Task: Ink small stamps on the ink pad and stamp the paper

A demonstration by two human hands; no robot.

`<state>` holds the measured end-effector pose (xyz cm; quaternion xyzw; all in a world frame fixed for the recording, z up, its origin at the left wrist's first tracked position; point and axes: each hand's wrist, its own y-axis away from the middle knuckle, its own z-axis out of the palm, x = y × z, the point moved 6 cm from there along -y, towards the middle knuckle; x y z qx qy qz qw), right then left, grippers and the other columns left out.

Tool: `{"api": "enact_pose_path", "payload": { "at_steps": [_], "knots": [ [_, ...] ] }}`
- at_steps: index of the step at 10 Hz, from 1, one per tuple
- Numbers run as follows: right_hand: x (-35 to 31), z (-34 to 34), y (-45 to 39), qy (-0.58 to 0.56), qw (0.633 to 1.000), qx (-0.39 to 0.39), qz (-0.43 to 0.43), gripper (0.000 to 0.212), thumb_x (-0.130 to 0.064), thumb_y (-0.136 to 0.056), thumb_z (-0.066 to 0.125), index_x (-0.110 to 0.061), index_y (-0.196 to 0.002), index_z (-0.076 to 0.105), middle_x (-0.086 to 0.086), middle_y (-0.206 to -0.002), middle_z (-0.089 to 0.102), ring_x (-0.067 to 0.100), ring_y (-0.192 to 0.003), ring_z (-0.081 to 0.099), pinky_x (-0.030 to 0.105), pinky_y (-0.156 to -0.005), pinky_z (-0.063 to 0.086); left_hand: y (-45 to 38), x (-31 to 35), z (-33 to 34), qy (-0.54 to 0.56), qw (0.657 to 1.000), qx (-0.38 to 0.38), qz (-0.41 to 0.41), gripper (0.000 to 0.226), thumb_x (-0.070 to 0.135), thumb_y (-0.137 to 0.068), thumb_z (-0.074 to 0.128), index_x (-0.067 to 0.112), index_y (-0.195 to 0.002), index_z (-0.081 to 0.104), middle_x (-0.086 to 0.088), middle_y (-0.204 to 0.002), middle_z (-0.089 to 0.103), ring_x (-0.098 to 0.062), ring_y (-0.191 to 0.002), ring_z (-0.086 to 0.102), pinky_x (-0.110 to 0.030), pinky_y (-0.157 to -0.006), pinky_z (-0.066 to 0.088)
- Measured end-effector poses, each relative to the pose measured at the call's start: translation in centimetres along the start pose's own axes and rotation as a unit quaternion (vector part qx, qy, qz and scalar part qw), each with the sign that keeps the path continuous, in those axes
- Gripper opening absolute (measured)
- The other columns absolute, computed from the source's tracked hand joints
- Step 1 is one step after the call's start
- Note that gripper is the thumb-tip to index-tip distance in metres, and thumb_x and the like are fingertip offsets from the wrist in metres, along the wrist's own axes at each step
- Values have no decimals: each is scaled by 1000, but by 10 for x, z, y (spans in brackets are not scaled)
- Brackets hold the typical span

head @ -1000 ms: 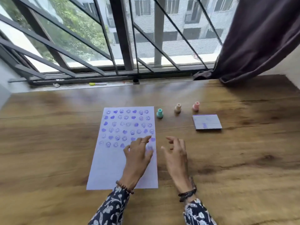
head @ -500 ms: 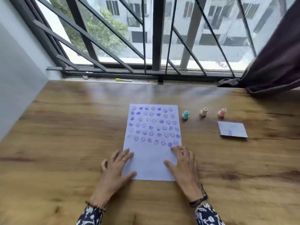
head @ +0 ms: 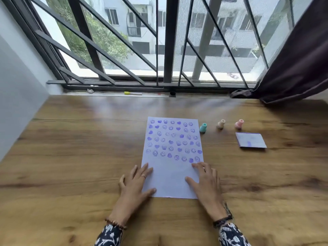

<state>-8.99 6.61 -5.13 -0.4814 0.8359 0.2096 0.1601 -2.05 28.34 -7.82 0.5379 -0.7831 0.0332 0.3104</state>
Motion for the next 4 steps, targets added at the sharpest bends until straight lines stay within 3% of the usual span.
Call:
{"api": "enact_pose_path", "payload": {
  "at_steps": [4],
  "knots": [
    [-18, -8, 2, 26, 1000, 11, -14, 47, -33, -86, 53, -23, -131, 42, -1, -138, 41, 19, -127, 31, 33, -108, 30, -7, 4, -9, -15, 1000, 9, 22, 69, 42, -79, 61, 36, -139, 26, 15, -154, 15, -11, -143, -7, -50, -112, -3]
  ]
}}
